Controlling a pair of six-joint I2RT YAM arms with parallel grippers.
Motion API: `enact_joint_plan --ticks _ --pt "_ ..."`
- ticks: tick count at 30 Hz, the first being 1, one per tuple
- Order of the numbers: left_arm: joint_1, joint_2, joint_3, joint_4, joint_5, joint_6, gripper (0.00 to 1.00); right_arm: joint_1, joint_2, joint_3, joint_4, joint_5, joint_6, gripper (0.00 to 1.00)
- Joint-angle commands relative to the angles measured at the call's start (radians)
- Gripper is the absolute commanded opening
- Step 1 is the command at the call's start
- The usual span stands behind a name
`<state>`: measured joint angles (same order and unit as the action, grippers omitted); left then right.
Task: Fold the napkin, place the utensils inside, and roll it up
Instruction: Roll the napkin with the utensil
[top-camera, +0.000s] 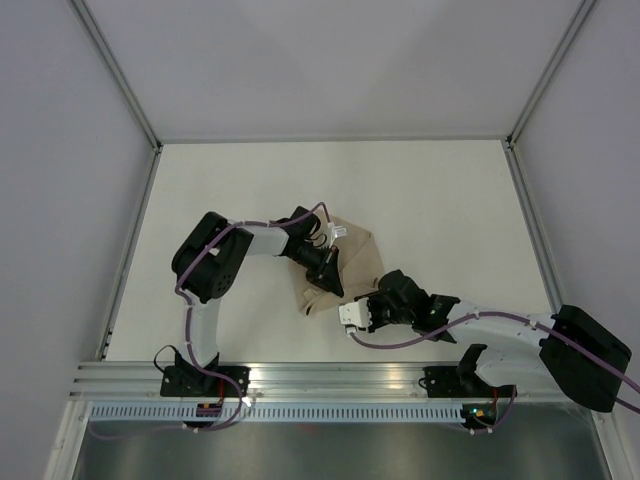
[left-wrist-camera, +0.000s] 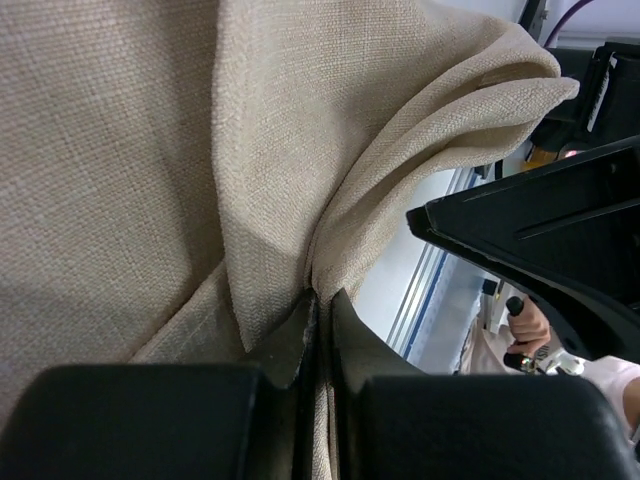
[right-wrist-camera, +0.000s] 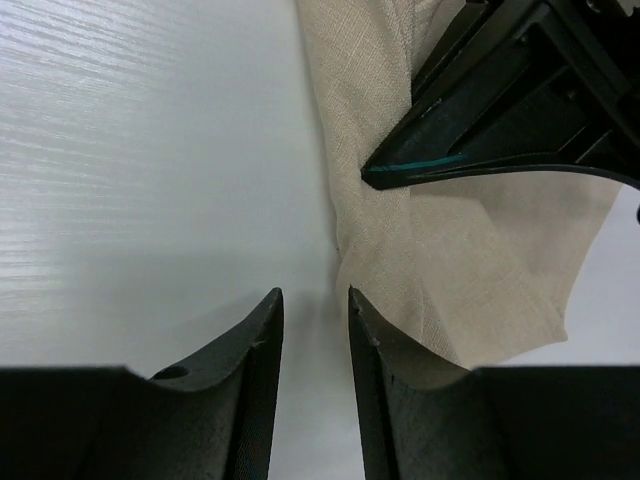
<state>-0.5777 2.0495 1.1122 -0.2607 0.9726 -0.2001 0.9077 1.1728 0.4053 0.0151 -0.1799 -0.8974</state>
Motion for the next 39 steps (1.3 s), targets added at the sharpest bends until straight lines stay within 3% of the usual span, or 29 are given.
enact_joint_plan --ticks 1,10,19,39 --pt "0.001 0.046 0.003 -0.081 -0.048 -0.005 0.02 0.037 -0.006 -0.052 0.219 0.108 -0.057 0.39" --pt "0.001 0.087 0.011 -0.095 -0.043 -0.001 0.02 0.12 0.031 -0.118 0.382 0.174 -0.089 0.39" --pt "0.003 0.107 0.026 -0.114 -0.041 0.008 0.02 0.158 0.09 -0.099 0.349 0.162 -0.089 0.44" --pt "0.003 0.141 0.049 -0.155 -0.014 0.042 0.02 0.157 0.246 -0.034 0.376 0.132 -0.116 0.44"
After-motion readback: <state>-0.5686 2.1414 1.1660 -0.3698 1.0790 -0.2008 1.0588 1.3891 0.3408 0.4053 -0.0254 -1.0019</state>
